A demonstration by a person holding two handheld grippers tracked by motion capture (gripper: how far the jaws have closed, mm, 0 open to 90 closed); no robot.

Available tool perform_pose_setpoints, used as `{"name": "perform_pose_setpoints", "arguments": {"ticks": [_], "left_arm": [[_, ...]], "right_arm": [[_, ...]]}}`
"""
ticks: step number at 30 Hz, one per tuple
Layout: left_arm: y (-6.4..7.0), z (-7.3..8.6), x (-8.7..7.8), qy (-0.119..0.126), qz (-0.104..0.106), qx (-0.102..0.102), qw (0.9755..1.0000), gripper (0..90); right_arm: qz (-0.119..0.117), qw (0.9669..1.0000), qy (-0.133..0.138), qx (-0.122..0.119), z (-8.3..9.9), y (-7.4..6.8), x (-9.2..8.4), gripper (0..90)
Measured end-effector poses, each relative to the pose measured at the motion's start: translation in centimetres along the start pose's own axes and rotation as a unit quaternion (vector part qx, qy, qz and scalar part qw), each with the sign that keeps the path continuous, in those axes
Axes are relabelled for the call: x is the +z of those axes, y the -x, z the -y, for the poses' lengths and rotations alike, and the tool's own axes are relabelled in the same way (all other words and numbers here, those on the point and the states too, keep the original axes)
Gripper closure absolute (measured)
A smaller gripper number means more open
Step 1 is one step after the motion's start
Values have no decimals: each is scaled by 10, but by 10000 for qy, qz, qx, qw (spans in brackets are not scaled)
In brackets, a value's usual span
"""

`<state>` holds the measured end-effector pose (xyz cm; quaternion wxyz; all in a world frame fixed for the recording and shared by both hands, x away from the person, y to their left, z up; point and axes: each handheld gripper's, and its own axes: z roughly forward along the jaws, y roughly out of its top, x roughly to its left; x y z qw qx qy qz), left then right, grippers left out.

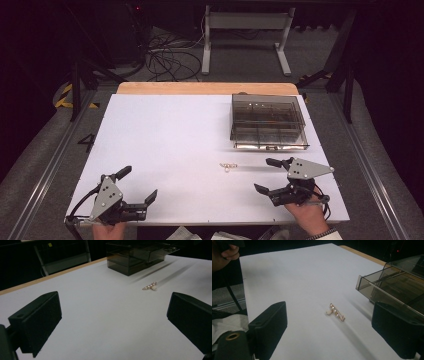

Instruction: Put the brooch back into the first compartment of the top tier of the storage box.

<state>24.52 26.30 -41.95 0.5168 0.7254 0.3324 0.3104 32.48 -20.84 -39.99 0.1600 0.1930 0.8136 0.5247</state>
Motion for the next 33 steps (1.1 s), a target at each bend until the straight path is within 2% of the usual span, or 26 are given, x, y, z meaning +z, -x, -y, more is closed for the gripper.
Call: {"name": "perform_pose_setpoints", "arguments": {"ticks": [13, 33], "left_arm": [[0, 0, 0, 5, 5, 12, 10000, 3], [1, 0, 0, -7, 27, 20, 10000, 3]], "right_arm": [[-173, 9997, -154, -119, -20, 1, 26, 143], [-344, 9984, -409, -203, -34, 2, 58, 159]]}}
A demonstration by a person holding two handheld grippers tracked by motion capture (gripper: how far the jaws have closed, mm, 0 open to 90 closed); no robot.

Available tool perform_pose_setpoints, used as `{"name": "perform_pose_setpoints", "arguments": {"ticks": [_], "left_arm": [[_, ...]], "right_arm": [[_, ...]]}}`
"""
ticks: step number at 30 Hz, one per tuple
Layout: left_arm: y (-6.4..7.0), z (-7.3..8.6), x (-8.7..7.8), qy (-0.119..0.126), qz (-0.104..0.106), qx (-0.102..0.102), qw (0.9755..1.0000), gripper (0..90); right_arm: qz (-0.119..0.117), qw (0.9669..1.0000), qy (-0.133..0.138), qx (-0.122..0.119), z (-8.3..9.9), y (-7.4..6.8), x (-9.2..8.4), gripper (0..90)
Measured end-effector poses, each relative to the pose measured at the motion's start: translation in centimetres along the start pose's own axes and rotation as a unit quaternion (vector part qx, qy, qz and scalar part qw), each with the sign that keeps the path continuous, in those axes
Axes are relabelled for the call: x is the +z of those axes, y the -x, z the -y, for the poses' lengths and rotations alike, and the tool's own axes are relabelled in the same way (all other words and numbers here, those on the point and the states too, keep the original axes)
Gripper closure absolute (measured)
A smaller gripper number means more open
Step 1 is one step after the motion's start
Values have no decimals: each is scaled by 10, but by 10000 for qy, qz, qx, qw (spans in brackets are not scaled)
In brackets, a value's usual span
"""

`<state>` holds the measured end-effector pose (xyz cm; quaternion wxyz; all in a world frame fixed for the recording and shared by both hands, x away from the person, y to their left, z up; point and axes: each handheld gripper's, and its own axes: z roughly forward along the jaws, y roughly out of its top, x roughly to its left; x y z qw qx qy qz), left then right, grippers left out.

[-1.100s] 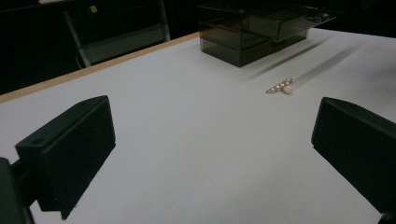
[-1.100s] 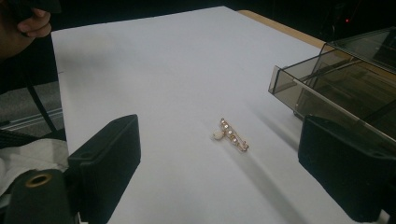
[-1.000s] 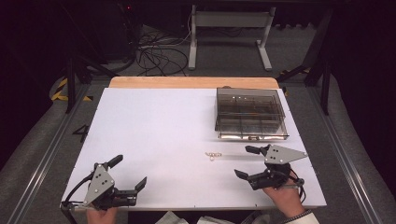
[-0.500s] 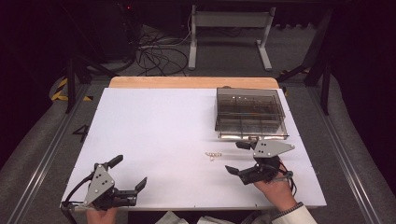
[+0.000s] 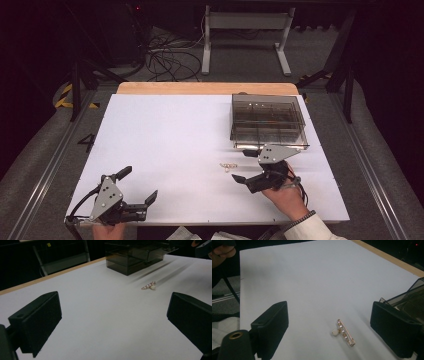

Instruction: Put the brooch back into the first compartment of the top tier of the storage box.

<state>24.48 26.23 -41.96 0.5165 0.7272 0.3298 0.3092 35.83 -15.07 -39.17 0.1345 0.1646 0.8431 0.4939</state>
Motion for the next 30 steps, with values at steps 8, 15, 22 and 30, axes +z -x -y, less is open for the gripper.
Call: {"name": "perform_pose_setpoints", "arguments": {"ticks": [8, 15, 22, 30], "left_arm": [[0, 0, -1, -3, 8, 29, 10000, 3], [0, 0, 0, 3, 9, 34, 10000, 3], [1, 0, 0, 1, 11, 36, 10000, 3], [1, 0, -1, -5, 16, 46, 10000, 3]], "right_arm": [[-70, 9999, -128, -23, -4, 0, 12, 170], [-140, 9995, -264, 26, -6, -1, 18, 207], [-53, 9989, -463, -10, -6, -4, 24, 279], [149, 9974, -700, -45, -4, -5, 34, 361]]}}
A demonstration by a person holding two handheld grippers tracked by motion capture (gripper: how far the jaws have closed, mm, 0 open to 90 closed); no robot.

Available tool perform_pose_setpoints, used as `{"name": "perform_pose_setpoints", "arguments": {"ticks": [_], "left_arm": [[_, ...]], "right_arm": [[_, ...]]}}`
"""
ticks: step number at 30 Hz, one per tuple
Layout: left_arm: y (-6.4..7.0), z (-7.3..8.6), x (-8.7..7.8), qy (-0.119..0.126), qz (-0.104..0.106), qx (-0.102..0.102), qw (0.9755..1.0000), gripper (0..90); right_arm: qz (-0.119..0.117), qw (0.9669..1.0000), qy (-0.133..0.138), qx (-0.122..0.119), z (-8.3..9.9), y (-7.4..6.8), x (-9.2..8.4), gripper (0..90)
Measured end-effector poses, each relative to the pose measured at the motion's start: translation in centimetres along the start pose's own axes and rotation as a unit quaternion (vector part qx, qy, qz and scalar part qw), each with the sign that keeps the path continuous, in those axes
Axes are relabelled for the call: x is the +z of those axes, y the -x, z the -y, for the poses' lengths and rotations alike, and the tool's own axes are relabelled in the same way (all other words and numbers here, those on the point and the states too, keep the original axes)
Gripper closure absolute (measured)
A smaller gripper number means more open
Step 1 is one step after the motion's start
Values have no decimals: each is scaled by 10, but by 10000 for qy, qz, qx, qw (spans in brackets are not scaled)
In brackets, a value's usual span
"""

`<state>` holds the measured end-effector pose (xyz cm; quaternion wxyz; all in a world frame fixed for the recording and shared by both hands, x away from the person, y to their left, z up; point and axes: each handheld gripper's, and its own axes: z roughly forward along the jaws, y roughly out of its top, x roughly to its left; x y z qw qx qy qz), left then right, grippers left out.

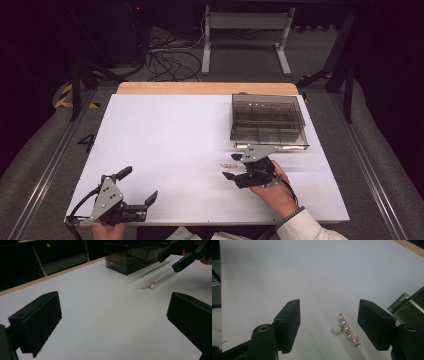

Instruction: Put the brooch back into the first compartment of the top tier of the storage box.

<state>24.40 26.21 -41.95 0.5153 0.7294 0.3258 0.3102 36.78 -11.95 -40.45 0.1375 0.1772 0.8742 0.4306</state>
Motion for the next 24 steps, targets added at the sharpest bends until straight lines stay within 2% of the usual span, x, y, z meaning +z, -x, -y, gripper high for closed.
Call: {"name": "perform_pose_setpoints", "arguments": {"ticks": [12, 24], "left_arm": [[0, 0, 0, -14, 3, 22, 10000, 3], [0, 0, 1, -17, 10, 14, 10000, 4]], "right_arm": [[181, 9989, -436, 82, 2, 2, 26, 442], [447, 9959, -753, 247, 5, 5, 43, 487]]}}
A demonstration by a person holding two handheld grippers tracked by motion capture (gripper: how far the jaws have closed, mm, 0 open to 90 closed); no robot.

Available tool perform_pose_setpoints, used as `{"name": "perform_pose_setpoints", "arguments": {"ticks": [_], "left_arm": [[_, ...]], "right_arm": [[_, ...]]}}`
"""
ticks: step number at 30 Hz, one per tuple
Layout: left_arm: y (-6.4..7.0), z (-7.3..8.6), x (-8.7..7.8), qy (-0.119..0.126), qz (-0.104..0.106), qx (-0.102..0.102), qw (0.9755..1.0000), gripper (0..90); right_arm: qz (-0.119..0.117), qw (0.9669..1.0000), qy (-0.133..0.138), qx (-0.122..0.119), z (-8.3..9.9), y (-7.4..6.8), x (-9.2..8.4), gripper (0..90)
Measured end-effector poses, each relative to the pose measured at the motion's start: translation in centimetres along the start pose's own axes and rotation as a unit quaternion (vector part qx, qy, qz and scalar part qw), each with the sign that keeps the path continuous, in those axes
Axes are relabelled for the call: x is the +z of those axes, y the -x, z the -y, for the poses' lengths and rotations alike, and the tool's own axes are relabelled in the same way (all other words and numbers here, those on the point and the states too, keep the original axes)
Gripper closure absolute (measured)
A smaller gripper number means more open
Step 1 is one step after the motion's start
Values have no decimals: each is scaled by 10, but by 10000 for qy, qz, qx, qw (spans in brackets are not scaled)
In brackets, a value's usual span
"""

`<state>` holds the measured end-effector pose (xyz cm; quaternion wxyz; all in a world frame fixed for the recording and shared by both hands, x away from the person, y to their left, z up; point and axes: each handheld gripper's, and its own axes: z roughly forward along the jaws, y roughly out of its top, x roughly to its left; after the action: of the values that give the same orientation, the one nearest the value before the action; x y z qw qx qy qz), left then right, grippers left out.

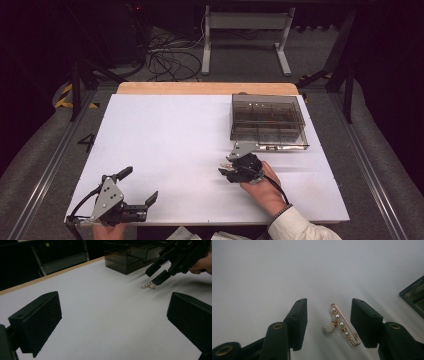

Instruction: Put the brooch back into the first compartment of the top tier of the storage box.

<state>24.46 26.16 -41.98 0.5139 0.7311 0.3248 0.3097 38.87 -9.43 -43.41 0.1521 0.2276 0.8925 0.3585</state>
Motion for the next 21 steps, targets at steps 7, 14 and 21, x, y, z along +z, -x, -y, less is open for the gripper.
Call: {"name": "perform_pose_setpoints", "arguments": {"ticks": [7, 14, 21], "left_arm": [[0, 0, 0, -5, 11, -9, 10000, 4], [0, 0, 0, -16, 13, 4, 10000, 4], [0, 0, 0, -22, 12, 8, 10000, 4]], "right_arm": [[167, 9996, -140, 157, 0, 1, 10, 498], [286, 9989, -221, 299, 0, 3, 17, 509], [248, 9987, -239, 367, 1, 5, 22, 514]]}}
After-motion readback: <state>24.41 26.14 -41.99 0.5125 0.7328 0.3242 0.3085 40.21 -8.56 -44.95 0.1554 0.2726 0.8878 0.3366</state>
